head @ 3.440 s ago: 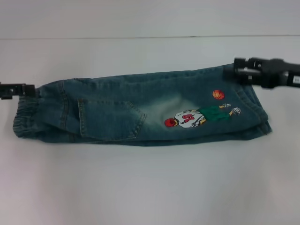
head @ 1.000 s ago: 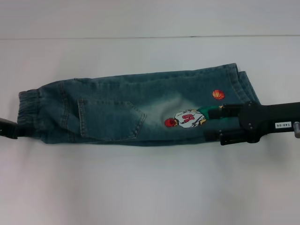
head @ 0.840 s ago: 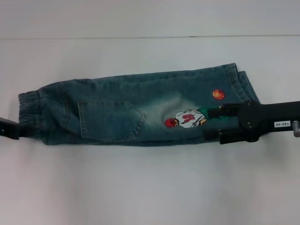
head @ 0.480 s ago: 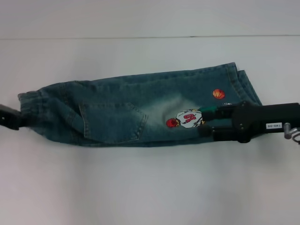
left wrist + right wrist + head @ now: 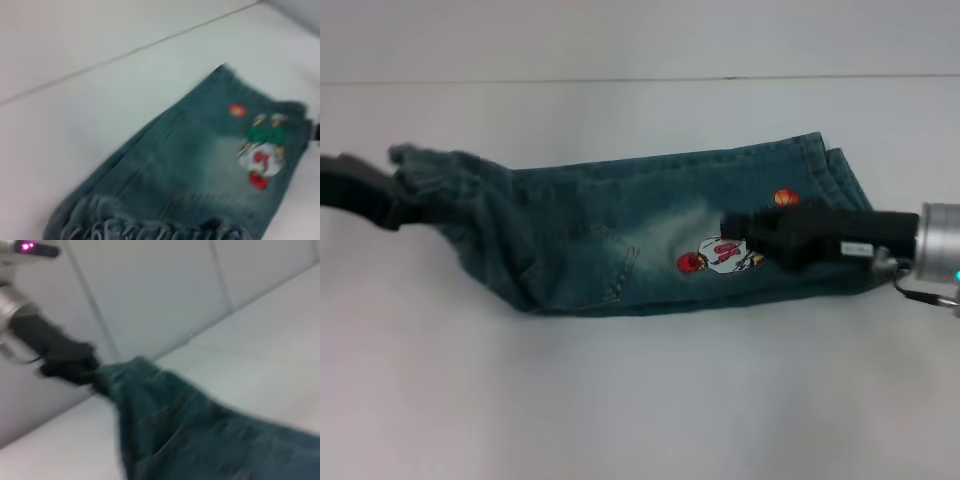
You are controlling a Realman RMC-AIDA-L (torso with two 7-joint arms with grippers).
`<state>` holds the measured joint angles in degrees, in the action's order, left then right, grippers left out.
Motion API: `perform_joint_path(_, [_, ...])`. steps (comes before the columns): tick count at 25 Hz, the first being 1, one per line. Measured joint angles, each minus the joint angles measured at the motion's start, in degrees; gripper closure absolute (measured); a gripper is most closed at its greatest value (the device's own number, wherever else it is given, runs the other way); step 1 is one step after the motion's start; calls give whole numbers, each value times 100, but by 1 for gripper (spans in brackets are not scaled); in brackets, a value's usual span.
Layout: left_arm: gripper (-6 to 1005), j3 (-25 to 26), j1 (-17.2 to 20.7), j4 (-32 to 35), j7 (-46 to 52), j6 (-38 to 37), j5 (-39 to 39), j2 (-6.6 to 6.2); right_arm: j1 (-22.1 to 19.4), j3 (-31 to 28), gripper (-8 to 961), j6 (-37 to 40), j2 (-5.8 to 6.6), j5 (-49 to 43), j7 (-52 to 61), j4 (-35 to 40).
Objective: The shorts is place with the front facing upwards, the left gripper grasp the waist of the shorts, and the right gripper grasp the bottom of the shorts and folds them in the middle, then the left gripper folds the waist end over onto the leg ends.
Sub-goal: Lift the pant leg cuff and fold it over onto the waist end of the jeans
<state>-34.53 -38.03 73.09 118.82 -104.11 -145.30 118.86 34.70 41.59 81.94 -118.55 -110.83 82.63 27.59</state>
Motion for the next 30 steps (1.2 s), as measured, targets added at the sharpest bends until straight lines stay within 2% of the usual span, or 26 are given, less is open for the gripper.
perform_joint_path(2, [957,2,-94,104,8,-171,238,-4,-16,-69,749,-377,-90,349,-262,-188])
perform_joint_path(7, [956,8,-303,186,54,-316,594,-33,93,-96,939,-1360,-145,1564,-1395,-1237])
perform_joint_path(8, [956,19,-477,159,92,-330,711,-71,118,-96,939,-1509,-153,1835,-1656,-1441])
perform_joint_path(13, [955,10,-745,128,105,-333,827,-86,299,-102,937,-2073,-193,2778,-2770,-2332])
perform_joint_path(16, [955,-1,-907,88,110,-345,887,-89,423,-109,935,-2269,-222,3043,-3176,-2679])
perform_joint_path(21, [954,-11,-1152,-48,165,-481,1012,-91,733,-53,932,-2189,-242,2883,-3616,-3151])
perform_joint_path(27, [953,-20,-1283,-89,234,-648,1393,-110,1103,-60,928,-2227,-290,2765,-3878,-3491])
perform_joint_path(30, [952,-19,-1304,-89,247,-652,1448,-137,1351,-72,926,-2276,-291,2390,-3797,-3626])
